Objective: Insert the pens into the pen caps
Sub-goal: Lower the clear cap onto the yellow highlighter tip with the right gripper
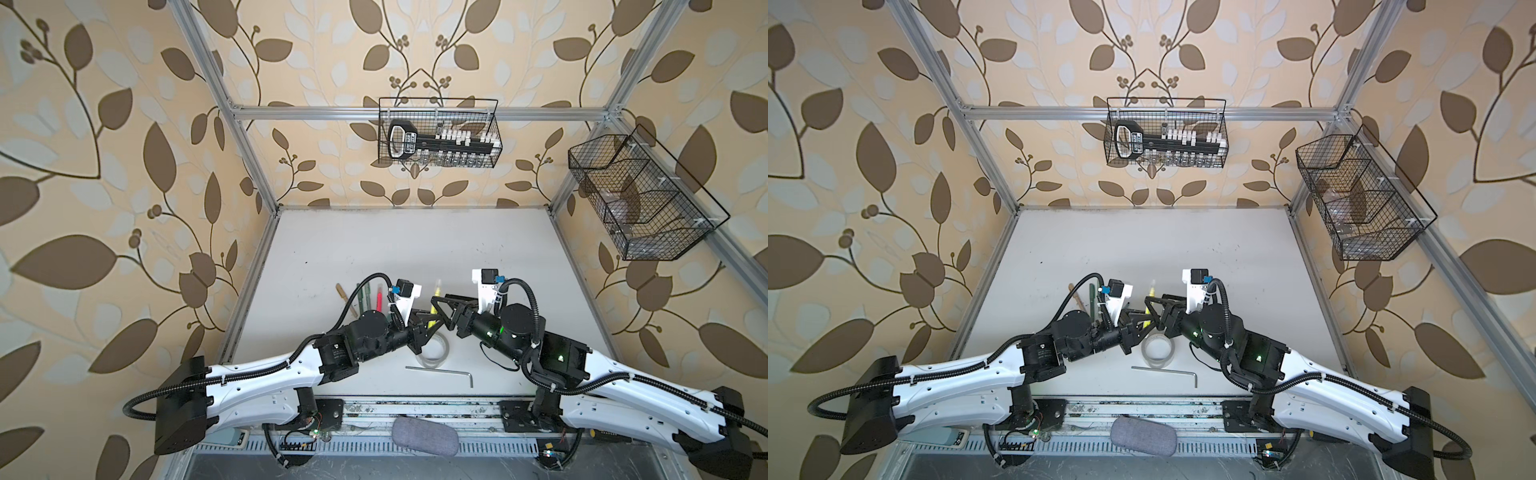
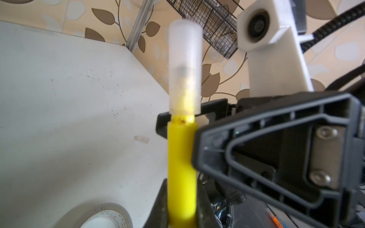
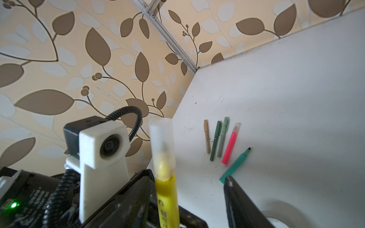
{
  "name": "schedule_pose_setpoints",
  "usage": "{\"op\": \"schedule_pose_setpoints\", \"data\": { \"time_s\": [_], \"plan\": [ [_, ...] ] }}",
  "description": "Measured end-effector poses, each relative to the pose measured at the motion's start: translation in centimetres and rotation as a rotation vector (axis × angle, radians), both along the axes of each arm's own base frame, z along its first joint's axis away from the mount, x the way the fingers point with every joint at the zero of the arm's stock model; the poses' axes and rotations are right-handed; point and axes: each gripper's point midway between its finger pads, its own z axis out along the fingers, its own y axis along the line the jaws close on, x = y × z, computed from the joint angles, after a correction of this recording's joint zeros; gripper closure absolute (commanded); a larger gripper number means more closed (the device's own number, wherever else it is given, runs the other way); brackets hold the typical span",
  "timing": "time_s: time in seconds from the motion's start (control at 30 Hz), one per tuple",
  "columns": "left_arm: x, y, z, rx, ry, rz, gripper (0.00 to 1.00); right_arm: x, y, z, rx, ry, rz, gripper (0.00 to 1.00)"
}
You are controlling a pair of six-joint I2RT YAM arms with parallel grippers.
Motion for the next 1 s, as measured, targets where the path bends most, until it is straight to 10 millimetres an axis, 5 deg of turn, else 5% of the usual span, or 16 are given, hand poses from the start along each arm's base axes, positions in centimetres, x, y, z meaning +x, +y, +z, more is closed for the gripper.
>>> {"op": "schedule_pose_setpoints", "data": {
  "time_s": [0.4, 0.63, 1.0],
  "plan": [
    [-0.1, -0.3, -0.6, 0.037, -0.034, -0.02, 1.0, 0.8, -1.4, 5.8, 0.024, -0.076, -0.059, 0.36],
    [-0.1, -0.7, -0.9, 0.059, -0.047, -0.03, 1.0, 3.4, -0.6, 3.8, -0.038, -0.012, -0.096, 0.49],
    [-0.3, -0.8, -1.0, 0.062, -0.048, -0.045, 1.0, 3.4, 0.5, 2.7, -0.076, 0.017, -0.059, 0.86]
  ]
}}
